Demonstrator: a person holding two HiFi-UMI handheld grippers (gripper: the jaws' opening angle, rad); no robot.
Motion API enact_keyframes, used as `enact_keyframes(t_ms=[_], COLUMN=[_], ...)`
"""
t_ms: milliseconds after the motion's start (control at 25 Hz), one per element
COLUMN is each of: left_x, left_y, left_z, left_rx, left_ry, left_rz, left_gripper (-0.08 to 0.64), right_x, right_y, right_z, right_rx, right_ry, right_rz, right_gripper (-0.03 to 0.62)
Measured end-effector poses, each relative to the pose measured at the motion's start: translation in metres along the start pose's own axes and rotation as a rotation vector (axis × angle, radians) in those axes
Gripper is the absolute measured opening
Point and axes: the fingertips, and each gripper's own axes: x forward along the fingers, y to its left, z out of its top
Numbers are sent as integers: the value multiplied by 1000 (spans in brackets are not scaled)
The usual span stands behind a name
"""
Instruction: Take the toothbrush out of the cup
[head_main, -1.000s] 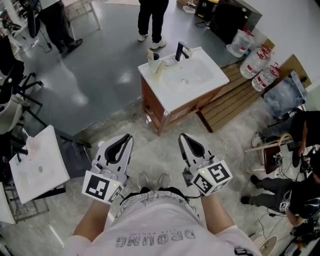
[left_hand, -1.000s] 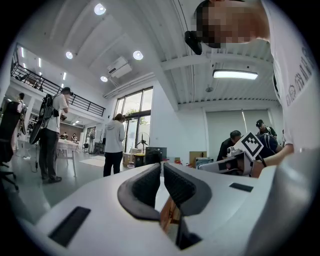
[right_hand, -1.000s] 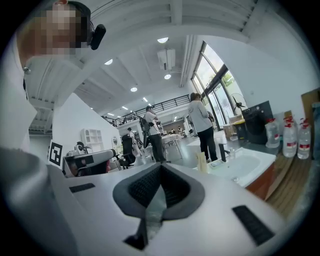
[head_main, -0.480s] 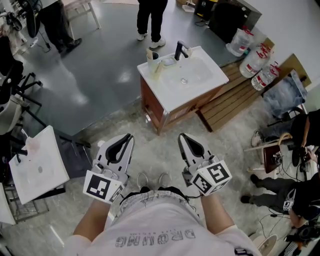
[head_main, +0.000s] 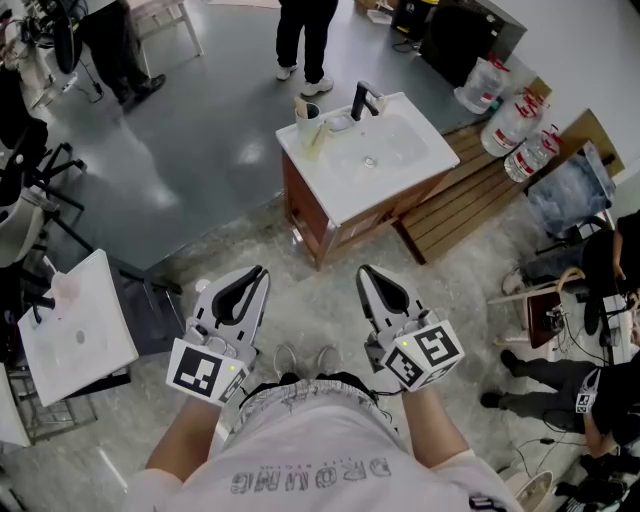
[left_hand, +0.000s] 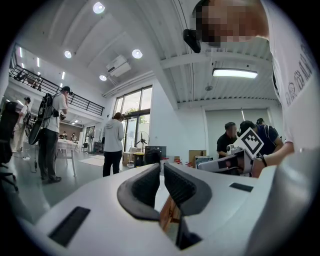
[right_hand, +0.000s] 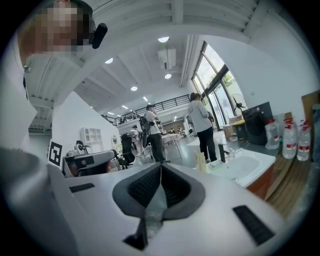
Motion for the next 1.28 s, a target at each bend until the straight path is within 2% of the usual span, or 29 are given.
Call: enact_keyframes(t_ms=[360, 1280], left_x=[4, 12], left_y=[0, -1], left_z=[-2, -10], left_rx=[1, 1], left_ry=[13, 42], left_rz=[-2, -9], left_gripper=[43, 114], right_x=[1, 4], right_y=[-1, -5], right_z=[1, 1], right_rx=[6, -9], right_ry=[0, 10], right_rz=[10, 16], right_gripper=[34, 121])
